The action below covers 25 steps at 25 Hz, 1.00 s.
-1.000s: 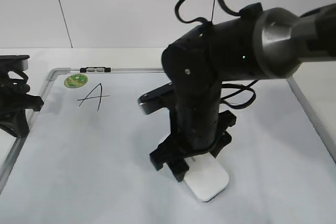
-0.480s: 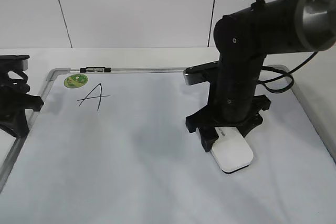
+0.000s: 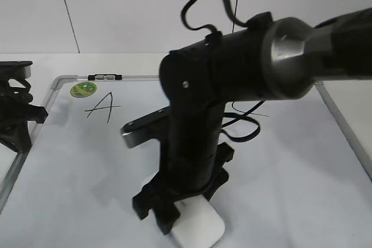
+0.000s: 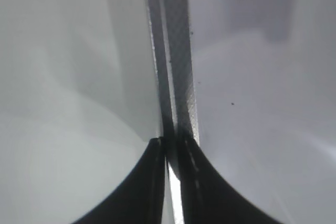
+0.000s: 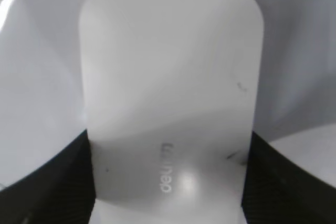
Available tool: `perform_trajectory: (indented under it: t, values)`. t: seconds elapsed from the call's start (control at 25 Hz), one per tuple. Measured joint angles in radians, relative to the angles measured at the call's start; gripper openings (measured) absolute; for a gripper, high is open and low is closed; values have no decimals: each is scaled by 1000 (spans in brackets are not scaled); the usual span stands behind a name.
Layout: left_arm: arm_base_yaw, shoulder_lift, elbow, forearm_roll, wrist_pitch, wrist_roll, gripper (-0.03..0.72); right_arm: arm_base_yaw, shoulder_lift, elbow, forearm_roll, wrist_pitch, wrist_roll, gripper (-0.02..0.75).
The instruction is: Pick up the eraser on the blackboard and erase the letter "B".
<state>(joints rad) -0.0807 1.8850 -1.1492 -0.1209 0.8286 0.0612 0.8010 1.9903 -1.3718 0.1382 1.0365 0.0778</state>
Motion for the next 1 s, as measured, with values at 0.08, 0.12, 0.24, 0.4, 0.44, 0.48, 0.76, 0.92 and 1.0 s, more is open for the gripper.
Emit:
perform_trajectory:
  t: [0.08, 0.12, 0.24, 0.4, 0.44, 0.48, 0.76, 0.92, 1.0]
  values:
    - [0, 0, 0, 0, 0, 0, 49, 54, 9, -22, 12, 21, 0, 572]
    - [0, 0, 0, 0, 0, 0, 49, 79, 15, -33, 23, 30, 0, 572]
    - [0, 0, 0, -2, 0, 0, 49, 114, 26, -73, 41, 53, 0, 571]
    - [0, 0, 0, -4, 0, 0, 49, 119, 33, -95, -42, 53, 42, 571]
    - [0, 0, 0, -4, 0, 0, 49, 119, 37, -95, -75, 57, 56, 571]
    - [0, 0, 0, -4, 0, 0, 49, 119, 47, -95, -112, 62, 66, 571]
    - [0, 0, 0, -4, 0, 0, 49, 88, 68, -113, -102, 84, 74, 571]
    - [0, 0, 0, -4, 0, 0, 49, 10, 68, -115, -82, 84, 74, 571]
    - [0, 0, 0, -4, 0, 0, 49, -43, 68, -115, -82, 82, 74, 571]
